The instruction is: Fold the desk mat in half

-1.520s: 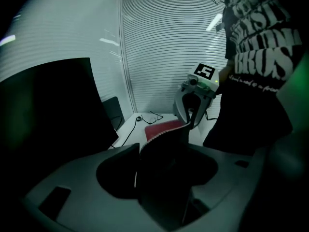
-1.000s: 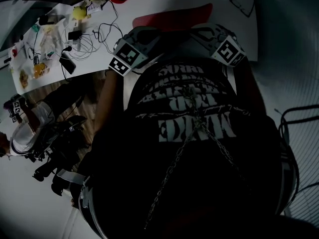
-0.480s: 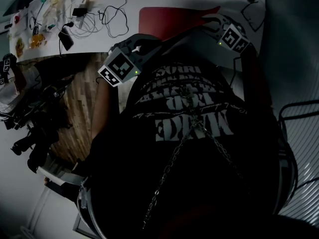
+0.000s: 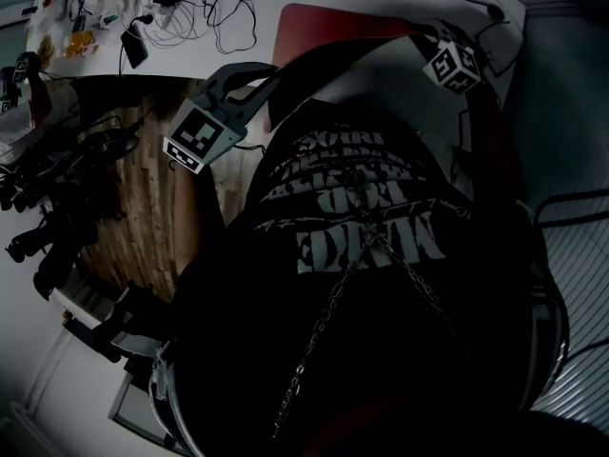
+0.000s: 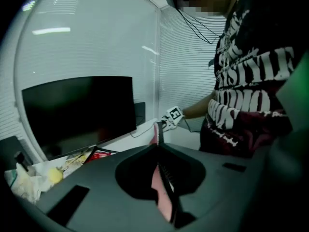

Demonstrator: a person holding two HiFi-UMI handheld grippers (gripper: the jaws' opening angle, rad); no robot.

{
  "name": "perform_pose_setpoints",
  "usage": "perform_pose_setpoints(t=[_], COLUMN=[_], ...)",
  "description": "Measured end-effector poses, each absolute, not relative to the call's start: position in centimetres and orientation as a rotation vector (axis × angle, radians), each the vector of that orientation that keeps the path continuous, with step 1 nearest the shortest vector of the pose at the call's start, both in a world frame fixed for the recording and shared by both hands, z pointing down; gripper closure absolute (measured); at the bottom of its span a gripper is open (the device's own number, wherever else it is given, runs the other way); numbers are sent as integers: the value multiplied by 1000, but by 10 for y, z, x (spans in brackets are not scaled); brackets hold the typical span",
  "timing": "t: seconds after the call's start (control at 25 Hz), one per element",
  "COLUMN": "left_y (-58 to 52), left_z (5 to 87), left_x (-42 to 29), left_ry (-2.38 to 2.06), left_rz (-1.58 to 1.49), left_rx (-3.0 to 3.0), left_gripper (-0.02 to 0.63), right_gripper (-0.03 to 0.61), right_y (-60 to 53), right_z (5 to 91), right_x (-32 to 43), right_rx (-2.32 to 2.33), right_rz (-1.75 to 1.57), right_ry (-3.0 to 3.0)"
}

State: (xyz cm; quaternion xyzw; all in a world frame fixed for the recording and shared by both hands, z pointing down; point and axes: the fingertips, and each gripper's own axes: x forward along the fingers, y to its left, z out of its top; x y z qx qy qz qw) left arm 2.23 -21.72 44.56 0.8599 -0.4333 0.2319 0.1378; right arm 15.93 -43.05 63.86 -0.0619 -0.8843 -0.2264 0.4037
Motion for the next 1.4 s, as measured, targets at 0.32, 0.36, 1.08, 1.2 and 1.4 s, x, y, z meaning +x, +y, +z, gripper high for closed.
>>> perform_pose_setpoints(t=[0.32, 0.36, 1.08, 1.2, 1.4], left_y=[-234, -240, -323, -293, -229], left_z=[381, 373, 366, 435, 549], left_x=[-42, -48, -66, -55, -33], left_ry=[-1532, -1549, -1207, -1077, -860], left_rz=[460, 444, 446, 480, 665], left_rx=[2488, 2499, 2841, 2671, 2402], left_gripper=[592, 592, 592, 592, 592], right_gripper=[561, 561, 561, 562, 563], right_y=[-416, -421, -428, -388, -318], right_z=[511, 496, 394, 459, 556], right_x=[161, 163, 229, 240, 244], right_rx=[130, 180, 698, 634, 492], right_rz=[-489, -496, -441, -238, 50], right_ry=[-2434, -2438, -2339, -2278, -2219])
